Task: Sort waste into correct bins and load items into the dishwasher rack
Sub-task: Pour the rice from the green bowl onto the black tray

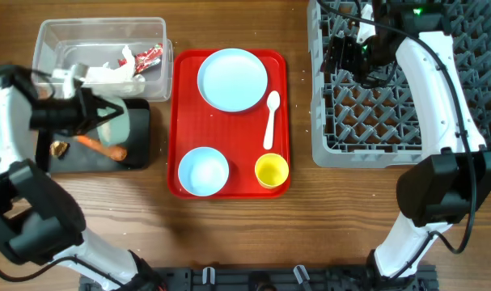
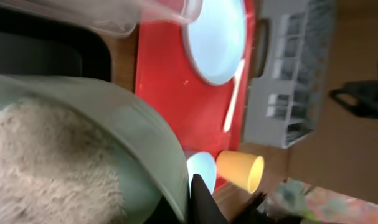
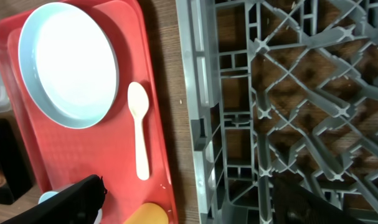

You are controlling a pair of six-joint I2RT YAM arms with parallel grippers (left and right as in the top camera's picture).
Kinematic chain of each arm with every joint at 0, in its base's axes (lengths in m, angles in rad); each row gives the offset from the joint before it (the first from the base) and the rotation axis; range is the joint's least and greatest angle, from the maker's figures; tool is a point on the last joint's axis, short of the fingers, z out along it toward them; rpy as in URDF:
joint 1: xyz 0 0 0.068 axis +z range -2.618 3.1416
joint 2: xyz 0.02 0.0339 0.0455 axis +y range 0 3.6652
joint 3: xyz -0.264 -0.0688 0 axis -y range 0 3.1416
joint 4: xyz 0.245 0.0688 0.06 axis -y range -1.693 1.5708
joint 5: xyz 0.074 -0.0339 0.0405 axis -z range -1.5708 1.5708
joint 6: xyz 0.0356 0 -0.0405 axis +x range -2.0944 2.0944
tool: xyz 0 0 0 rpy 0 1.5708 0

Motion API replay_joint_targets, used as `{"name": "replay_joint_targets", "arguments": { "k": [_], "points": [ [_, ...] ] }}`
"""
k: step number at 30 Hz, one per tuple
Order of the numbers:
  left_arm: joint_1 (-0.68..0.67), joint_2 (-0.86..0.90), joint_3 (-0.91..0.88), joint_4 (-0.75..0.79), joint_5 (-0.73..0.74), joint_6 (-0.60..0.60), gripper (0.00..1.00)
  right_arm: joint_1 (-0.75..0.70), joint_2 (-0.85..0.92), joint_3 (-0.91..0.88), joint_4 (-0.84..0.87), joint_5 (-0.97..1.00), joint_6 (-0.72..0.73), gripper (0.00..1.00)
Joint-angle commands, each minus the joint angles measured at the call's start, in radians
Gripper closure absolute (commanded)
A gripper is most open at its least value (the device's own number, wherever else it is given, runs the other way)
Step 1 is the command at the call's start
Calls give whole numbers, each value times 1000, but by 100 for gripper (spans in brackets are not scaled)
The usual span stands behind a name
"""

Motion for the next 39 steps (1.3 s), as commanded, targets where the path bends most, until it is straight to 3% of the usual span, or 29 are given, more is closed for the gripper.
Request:
{"name": "replay_joint_targets", "arguments": {
  "k": [1,8,18,24,33,39],
  "points": [
    [93,-22,-95,60,241,126,96,2,-25,-7,-1,-24,-17,11],
    [187,-22,-196,220,438,126,96,2,-25,-8,-2,-24,-17,11],
    [193,-20,-196,345,473,125,96,2,-25,-8,-6,-24,-17,11],
    [236,-20,-196,346,673,82,96,2,-25,-8,-6,-25,-17,11],
    [266,-20,-196,347,688,-163,96,2,-25,-8,-6,-43,-19,11],
    [266,-20,-196,346,688,-176,96,2,-25,-8,-16,-42,-20,11]
  ]
}}
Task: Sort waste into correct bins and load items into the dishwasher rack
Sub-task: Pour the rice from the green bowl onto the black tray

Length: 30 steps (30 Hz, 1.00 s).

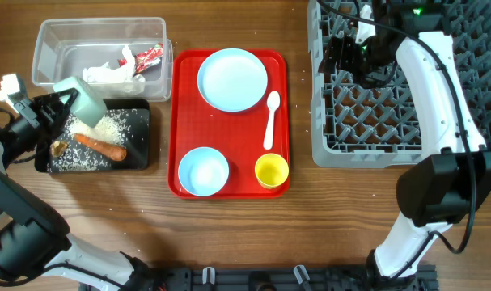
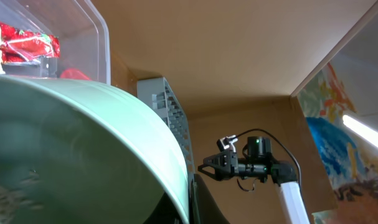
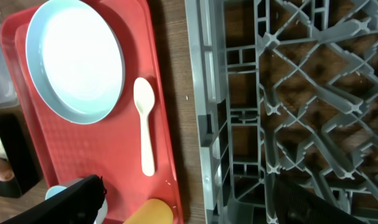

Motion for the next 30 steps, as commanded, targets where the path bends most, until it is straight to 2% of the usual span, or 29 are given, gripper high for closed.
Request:
{"name": "replay_joint_targets", "arguments": {
  "k": [1,3,4,5,8,15,22,23,25,28,30],
  "points": [
    [6,-19,-7,3,33,-28,96,2,-25,-7,-13,-19,-21,11],
    [6,-19,-7,3,33,-45,96,2,-25,-8,-14,-19,-21,11],
    [6,-19,-7,-2,33,-90,96,2,-25,-8,-14,-19,-21,11],
    [6,-19,-7,-13,33,-216,96,2,-25,-7,-15,-19,-20,11],
    [6,-19,-7,-14,33,-320,96,2,-25,-8,-19,-19,-20,11],
    [2,-22,-6,11,32,-311,96,2,-25,-8,-20,-19,-20,11],
    [-65,-68,29,57,33,-312,96,2,-26,-7,-22,-19,-30,11],
    [-63,-77,29,105,33,-332,96,2,-25,-7,-23,-19,-32,10],
    [-47,-81,29,69,33,-518,96,2,-25,-7,-34,-19,-45,11],
    [-69,-122,29,105,27,-491,96,2,-25,-7,-34,-16,-46,11],
    [-126,-151,29,187,24,-494,96,2,-26,-7,-29,-16,-45,10]
  ]
}}
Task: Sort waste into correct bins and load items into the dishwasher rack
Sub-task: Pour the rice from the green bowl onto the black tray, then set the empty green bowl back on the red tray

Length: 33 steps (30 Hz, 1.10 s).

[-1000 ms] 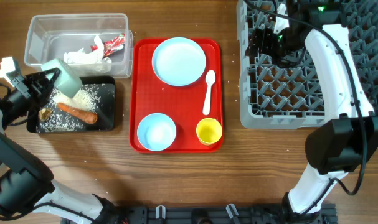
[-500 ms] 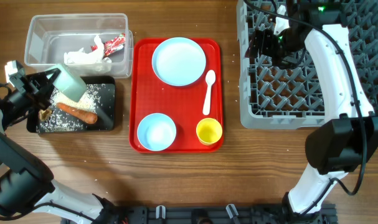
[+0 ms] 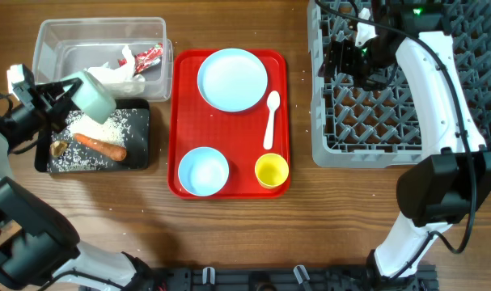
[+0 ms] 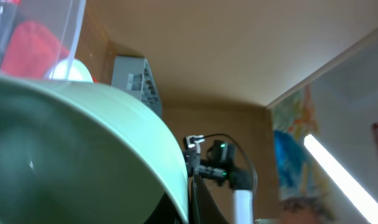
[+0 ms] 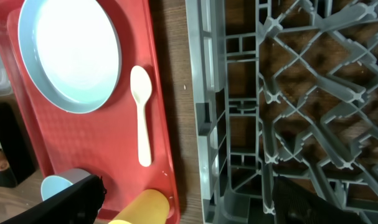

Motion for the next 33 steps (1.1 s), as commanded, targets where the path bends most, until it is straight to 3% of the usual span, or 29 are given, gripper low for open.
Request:
{"name": "replay_joint_targets", "arguments": {
  "k": [1,3,5,14,18,31,33],
  "points": [
    [-101,-85,16,124,-8,-66,96,2,-25,-8,7,-13,-18,10],
    [-214,-122,16,251,-139,-146,96,2,-25,-8,11,-13,-19,10],
    [-557,-158,16,434,-539,-139,96,2,-25,-8,14,-12,-20,10],
    [-1030,-132,16,301,-1338,36,96,2,-25,-8,37,-13,-27,10],
    [-1179,-89,16,239,-1665,48,96,2,-25,-8,34,-13,-27,10],
    [-1223,103,13,122,-1699,45,96,2,-25,-8,33,-13,-27,10],
    [-1222,103,13,119,-1699,44,89,3,-25,-8,33,-13,-26,10]
  ]
}}
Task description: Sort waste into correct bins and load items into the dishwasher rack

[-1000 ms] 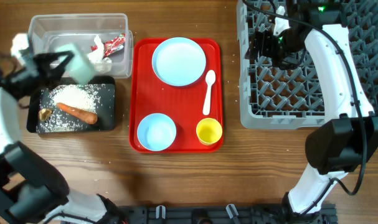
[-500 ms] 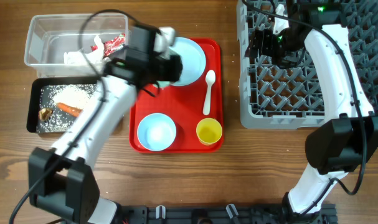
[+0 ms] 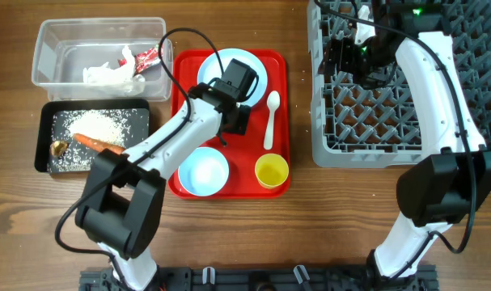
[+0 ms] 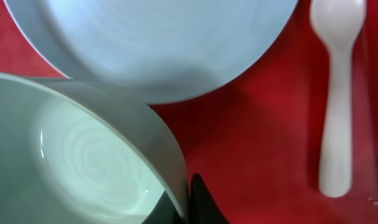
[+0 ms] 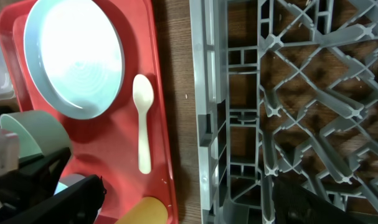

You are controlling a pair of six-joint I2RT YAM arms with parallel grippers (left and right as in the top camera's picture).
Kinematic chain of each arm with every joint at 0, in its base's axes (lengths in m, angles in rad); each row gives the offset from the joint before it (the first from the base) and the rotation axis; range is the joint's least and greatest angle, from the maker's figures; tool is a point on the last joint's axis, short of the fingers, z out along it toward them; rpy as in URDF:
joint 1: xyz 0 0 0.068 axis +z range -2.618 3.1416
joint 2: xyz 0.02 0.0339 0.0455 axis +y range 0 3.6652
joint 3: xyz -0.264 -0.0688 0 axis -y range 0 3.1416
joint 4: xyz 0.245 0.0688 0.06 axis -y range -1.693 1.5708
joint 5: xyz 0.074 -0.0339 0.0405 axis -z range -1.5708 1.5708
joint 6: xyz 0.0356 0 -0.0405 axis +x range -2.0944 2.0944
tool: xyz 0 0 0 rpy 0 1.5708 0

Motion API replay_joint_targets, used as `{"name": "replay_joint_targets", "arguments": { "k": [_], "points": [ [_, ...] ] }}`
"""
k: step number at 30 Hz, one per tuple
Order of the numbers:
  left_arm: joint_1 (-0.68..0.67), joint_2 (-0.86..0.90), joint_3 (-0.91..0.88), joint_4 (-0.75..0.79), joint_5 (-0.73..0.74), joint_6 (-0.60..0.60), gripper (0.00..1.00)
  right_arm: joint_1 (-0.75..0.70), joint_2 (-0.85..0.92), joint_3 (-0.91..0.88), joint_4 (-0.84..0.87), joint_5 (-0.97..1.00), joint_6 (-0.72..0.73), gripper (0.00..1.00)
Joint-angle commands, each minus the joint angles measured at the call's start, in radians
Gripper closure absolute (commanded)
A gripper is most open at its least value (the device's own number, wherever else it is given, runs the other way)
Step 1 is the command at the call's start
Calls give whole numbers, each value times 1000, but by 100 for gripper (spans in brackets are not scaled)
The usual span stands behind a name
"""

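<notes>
My left gripper (image 4: 190, 200) is shut on the rim of an empty pale green bowl (image 4: 83, 162), held over the red tray (image 3: 180, 121). The bowl overlaps the near edge of the light blue plate (image 4: 151, 43); in the right wrist view the bowl (image 5: 36, 130) sits just below the plate (image 5: 73, 59). A white spoon (image 3: 271, 120), a small blue bowl (image 3: 203, 171) and a yellow cup (image 3: 272, 170) lie on the tray. My right gripper (image 3: 350, 52) hangs open and empty over the far left part of the grey dishwasher rack (image 3: 391, 121).
A clear bin (image 3: 43, 48) holding wrappers stands at the back left. In front of it a black tray (image 3: 43, 137) holds rice, a carrot and a small scrap. The left arm stretches across the table in front of the red tray.
My left gripper, still shut on the green bowl, has gone from above the black tray at the far left to the red tray beside the plate. The right arm has hardly moved.
At first the bowl, with rice in it, was held over the black tray. Then it stood tipped and rice lay spread in that tray. It stayed tipped there a moment later. Now the empty bowl is over the red tray. The right gripper stayed over the rack.
</notes>
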Motion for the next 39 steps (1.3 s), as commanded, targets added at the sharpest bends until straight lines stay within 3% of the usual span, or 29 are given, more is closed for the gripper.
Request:
{"name": "replay_joint_targets", "arguments": {
  "k": [1,5,8,12,17,21,29,36,39],
  "points": [
    [0,10,1,-5,-23,12,78,4,-25,-3,0,-13,-12,10],
    [0,10,2,-3,-24,12,60,12,-25,-3,6,-13,-12,10],
    [15,3,20,-8,-24,-8,55,15,-25,-3,17,-41,-13,10],
    [103,-77,104,-62,-23,-127,50,28,-25,-3,69,-154,-12,11],
    [303,-248,154,-70,43,-258,20,131,-24,-3,173,-177,45,12],
    [505,-337,154,-76,159,-277,0,274,2,-4,233,-81,130,12],
    [720,-307,146,-145,168,-277,0,483,150,-4,310,-8,220,19],
    [743,-218,146,-172,169,-277,0,547,299,-5,311,-20,321,28],
    [743,-185,146,-174,169,-278,0,549,358,-8,322,-42,348,44]
  ]
}}
